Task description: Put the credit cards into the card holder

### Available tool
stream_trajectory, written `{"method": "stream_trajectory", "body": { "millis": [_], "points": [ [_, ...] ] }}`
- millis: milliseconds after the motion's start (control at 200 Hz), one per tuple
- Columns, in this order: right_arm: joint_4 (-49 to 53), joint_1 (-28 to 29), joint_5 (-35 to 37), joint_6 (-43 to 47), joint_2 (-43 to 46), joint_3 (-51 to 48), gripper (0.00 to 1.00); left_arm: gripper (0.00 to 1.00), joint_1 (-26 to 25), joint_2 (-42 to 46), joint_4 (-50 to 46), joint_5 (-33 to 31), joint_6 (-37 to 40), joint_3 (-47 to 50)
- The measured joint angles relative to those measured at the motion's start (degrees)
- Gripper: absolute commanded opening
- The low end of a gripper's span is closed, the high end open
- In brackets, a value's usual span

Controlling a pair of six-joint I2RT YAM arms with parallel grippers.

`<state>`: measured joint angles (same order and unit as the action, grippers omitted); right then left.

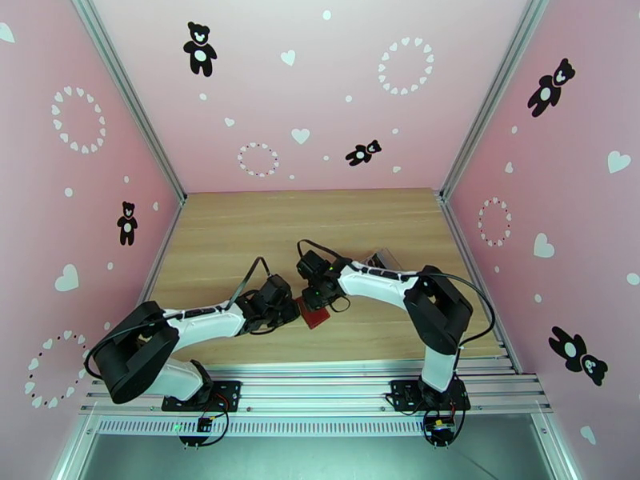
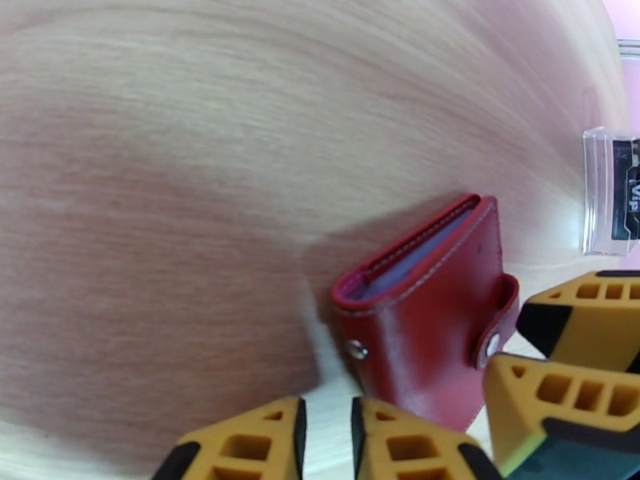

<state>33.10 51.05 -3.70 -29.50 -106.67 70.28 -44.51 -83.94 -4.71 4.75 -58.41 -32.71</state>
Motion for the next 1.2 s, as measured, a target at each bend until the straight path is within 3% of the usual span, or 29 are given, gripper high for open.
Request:
{"method": "stream_trajectory", "body": {
  "millis": [470, 1091, 1201],
  "points": [
    [1.9, 1.1, 2.5, 0.9, -3.1, 2.1, 0.36, 0.23, 0.1, -1.3, 1.8, 0.9, -0.2, -0.1],
    [1.5, 0.1, 1.3, 1.0, -2.9, 2.0, 0.0, 0.23, 0.1, -1.9, 2.2, 0.9, -0.4, -0.5],
    [-1.0, -1.5, -2.1, 0.9, -1.6, -0.2, 0.0, 0.23, 0.1, -1.9, 2.2, 0.9, -0.4, -0.5]
  ]
}}
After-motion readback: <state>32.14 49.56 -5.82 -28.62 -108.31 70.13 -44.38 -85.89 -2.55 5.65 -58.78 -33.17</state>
